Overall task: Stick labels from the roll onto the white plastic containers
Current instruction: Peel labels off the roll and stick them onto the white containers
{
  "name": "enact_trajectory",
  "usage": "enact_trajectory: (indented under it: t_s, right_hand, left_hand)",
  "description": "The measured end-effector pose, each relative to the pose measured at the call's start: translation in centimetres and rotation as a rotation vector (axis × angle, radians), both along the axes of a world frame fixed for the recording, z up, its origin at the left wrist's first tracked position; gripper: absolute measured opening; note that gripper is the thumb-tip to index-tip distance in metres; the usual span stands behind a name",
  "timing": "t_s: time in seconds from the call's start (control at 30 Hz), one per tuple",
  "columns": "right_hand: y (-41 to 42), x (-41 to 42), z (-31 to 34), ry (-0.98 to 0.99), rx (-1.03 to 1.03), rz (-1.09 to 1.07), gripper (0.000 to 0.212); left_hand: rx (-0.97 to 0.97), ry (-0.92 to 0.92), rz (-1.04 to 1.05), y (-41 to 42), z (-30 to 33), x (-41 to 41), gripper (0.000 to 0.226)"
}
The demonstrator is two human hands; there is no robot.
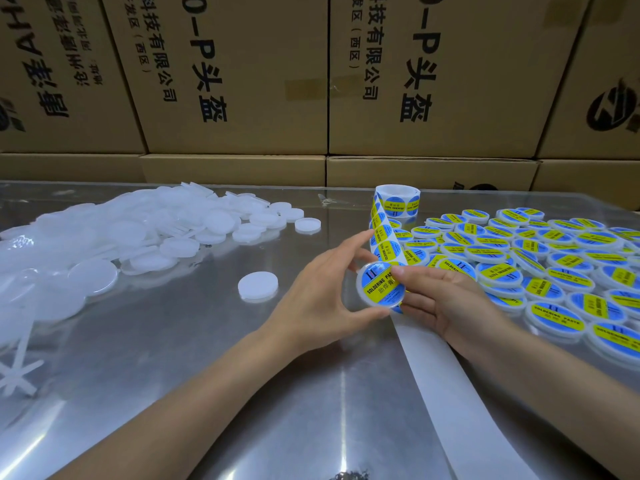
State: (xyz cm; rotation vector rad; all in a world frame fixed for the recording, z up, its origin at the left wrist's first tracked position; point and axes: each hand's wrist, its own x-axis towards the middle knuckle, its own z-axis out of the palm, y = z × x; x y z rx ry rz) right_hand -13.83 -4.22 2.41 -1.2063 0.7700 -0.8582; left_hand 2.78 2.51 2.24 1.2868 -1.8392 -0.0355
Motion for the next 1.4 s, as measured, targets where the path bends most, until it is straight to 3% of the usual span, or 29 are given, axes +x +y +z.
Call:
enact_trajectory:
  t_s: [0.23, 0.37, 0.43, 0.53, 0.57, 0.7, 0.83, 1.07, 1.13, 1.27, 1.4]
  right_hand:
    - [0.8, 0.5, -0.2, 0.057, -0.212, -0.142, 0.005]
    - [0.7, 0.6, 0.0, 0.113, -0.576, -0.213, 0.009]
    - [0.5, 0.5, 0.1, 0.181, -0.661, -0.17, 0.012]
    - [0.1, 0.2, 0.2, 0.247, -0.613, -0.046, 0.064]
    - [0.2, 0.2, 0.3, 0.254, -0.587, -0.032, 0.07]
    - [0.9, 0.6, 0.6, 0.304, -0.521, 0.0, 0.055]
    - [0.9, 0.5, 0.6, 0.419, -0.652, 0.022, 0.019]
    - [0.7, 0.0, 1.2, 0.395, -0.472, 0.02, 0.062]
    - [0.6, -0.1, 1.0, 0.384, -0.354, 0.002, 0.07]
    - [0.7, 0.3, 0.8, 0.252, -0.16, 0.001, 0.072]
    - [0.9, 0.7, 0.7, 0.099, -0.029, 0.008, 0.069]
  left_hand:
    - [-0.029, 0.076, -0.017, 0.1, 0.1, -0.4, 0.085]
    - [-0.039, 0.188, -0.02, 0.2, 0.2, -0.7, 0.082]
    - [-0.04, 0.203, -0.018, 0.2, 0.2, -0.6, 0.081]
    - [-0.023, 0.177, -0.031, 0.3, 0.1, -0.7, 0.082]
    - [-0.017, 0.179, -0.038, 0.3, 0.1, -0.7, 0.082]
    - [-0.022, 0.191, -0.064, 0.4, 0.3, -0.9, 0.079]
    - [-0.019, 0.123, -0.089, 0.8, 0.4, -1.6, 0.079]
    - [-0.041, 0.127, -0.09, 1.2, 0.6, -2.2, 0.074]
    - [-0.015, 0.04, -0.078, 1.2, 0.5, -2.3, 0.071]
    - [-0.035, -0.228, -0.106, 1.0, 0.2, -2.1, 0.055]
    - [-0.07, -0.205, -0.099, 0.8, 0.4, -2.1, 0.037]
